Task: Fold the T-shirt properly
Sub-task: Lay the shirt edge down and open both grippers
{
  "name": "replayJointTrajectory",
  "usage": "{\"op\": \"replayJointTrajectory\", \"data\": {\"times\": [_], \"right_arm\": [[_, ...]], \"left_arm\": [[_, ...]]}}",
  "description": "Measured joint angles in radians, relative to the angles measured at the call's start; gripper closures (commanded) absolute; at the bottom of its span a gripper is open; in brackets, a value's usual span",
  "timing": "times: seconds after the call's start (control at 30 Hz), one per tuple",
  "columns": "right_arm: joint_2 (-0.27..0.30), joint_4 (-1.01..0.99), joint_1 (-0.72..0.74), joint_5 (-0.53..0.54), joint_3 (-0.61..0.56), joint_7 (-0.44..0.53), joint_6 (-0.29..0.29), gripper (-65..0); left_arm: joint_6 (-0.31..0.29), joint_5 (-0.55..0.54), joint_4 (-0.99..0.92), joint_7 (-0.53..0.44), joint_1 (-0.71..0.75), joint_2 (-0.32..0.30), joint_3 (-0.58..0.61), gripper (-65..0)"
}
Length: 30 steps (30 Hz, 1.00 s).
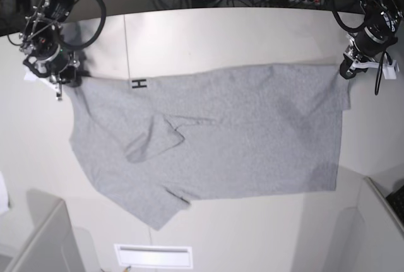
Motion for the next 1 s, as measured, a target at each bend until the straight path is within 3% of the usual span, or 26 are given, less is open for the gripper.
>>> {"op": "replayJointTrajectory", "data": {"times": [0.17,0.33,0.5,1.0], "right_arm": [[0.000,-0.001,-0.035,-0.005,0.001,0.008,0.085,0.0],[0.001,-0.001,-0.037,-0.003,0.003,0.006,0.087,0.0],[0.050,0.000,-0.047,-0.002,0.000,0.000,0.087,0.0],[0.041,0.126,-0.189,0.004,-0.003,-0.008,0.095,0.0]], "left_arm": [[0.000,-0.002,-0.002,-0.005,0.024,-0.002,0.001,0.0],[0.000,-0.001,0.001,-0.002,0.028,-0.028,0.003,0.0],[-0.001,-0.007,0.003,0.002,0.073,-0.066,0.004,0.0],[-0.003,-0.007,0.075,0.001,0.192,-0.072,0.003,0.0]]}}
